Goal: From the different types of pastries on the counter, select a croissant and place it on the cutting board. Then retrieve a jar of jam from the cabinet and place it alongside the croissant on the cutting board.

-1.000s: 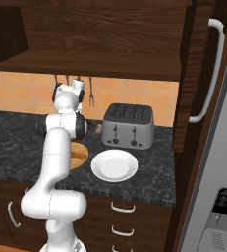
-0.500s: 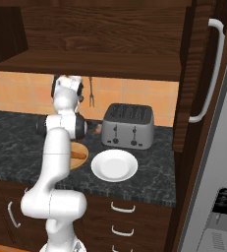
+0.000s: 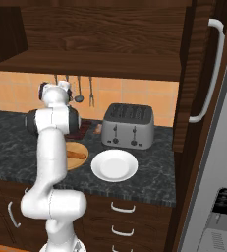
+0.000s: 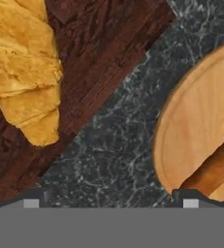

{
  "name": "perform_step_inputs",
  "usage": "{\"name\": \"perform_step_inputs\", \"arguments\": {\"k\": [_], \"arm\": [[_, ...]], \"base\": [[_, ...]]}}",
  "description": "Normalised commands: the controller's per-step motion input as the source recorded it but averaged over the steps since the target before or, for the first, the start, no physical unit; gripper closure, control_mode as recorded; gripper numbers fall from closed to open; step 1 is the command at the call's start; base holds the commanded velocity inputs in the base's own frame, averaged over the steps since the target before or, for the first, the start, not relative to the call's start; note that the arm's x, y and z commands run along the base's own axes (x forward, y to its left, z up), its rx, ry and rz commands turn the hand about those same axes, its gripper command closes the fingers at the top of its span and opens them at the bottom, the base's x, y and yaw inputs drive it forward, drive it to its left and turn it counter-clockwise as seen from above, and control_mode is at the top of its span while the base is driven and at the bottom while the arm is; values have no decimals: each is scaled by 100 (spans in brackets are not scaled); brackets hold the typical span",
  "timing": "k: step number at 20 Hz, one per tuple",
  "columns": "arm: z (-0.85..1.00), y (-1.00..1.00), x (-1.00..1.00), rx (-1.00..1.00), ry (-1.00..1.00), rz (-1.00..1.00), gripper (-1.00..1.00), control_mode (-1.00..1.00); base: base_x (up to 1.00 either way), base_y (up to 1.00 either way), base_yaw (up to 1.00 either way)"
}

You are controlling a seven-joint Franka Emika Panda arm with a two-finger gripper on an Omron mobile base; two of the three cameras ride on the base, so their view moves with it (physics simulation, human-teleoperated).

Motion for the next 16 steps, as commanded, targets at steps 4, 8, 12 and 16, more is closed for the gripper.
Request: {"name": "perform_step_inputs", "arguments": {"k": [4,8,12,16], "arm": [[-9,0,-100,11,-40,0,-100,-100],[0,3,-57,8,-14,-2,-100,-100],[0,47,-100,2,-10,0,-100,-100],[0,54,-100,0,-12,3,-100,-100]], "base": [[0,0,0],[0,0,0],[0,0,0],[0,0,0]]}}
